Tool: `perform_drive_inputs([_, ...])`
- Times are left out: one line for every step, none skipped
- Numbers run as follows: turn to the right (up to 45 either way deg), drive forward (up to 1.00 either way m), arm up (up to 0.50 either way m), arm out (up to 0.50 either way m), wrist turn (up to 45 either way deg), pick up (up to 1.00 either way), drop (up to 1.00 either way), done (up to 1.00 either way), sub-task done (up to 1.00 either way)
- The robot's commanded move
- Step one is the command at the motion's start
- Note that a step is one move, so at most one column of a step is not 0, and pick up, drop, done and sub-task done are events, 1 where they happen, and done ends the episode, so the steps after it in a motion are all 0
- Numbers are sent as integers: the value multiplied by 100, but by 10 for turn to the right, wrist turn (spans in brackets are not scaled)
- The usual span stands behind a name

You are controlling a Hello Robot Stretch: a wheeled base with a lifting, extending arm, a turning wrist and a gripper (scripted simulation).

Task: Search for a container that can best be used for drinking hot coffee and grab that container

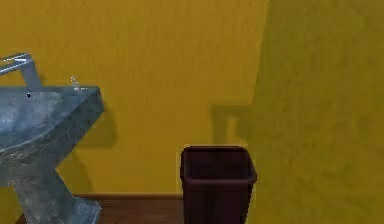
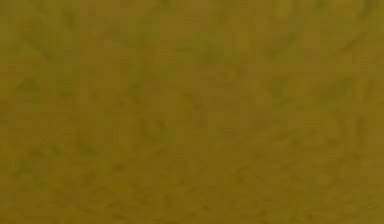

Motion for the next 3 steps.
perform_drive_inputs([-450, 0, 0, 0, 0, 0, 0, 0, 0])
perform_drive_inputs([-450, 0, 0, 0, 0, 0, 0, 0, 0])
perform_drive_inputs([-450, 0, 0, 0, 0, 0, 0, 0, 0])
